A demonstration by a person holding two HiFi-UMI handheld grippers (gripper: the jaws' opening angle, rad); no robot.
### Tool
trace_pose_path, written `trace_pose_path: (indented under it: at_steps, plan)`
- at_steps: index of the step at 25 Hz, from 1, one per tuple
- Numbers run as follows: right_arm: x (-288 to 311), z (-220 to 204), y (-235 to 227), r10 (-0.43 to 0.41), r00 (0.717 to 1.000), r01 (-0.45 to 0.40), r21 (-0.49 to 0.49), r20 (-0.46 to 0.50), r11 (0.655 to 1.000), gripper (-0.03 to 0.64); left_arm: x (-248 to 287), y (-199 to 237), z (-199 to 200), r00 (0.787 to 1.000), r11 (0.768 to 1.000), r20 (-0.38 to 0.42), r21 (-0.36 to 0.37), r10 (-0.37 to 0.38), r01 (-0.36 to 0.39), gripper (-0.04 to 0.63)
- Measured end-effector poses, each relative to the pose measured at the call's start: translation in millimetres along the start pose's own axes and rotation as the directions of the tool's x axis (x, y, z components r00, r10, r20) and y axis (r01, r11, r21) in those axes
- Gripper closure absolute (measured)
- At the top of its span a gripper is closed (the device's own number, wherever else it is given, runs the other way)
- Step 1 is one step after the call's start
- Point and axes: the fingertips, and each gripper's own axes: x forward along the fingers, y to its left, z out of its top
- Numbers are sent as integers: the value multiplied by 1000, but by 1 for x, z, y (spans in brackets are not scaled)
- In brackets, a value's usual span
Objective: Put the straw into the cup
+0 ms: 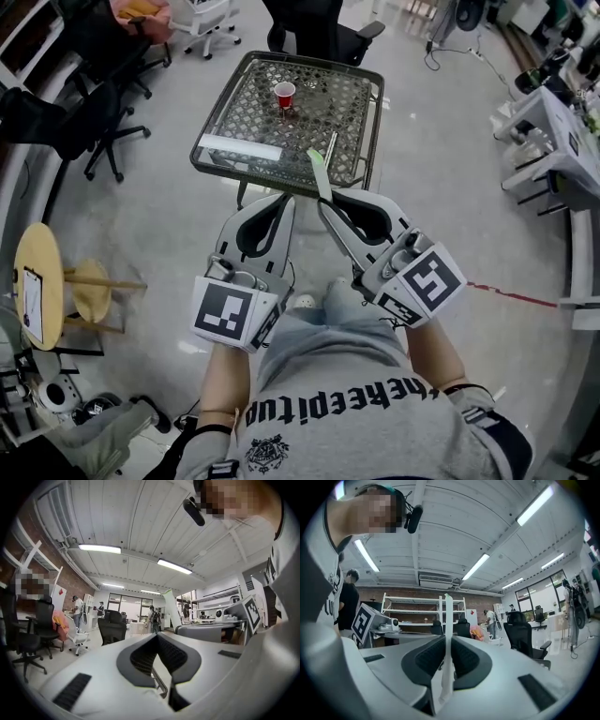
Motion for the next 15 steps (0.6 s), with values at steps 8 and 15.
trace_pose_path:
  at_steps: [8,15]
  plan:
    - [19,0,-17,3,1000,-3,-15,-8,1000,561,16,21,-4,1000,1000,-8,2,19,-19,578]
    - [53,1,-56,35,999,-35,1,1,999,561,54,55,-3,999,999,-8,-2,48,-48,578]
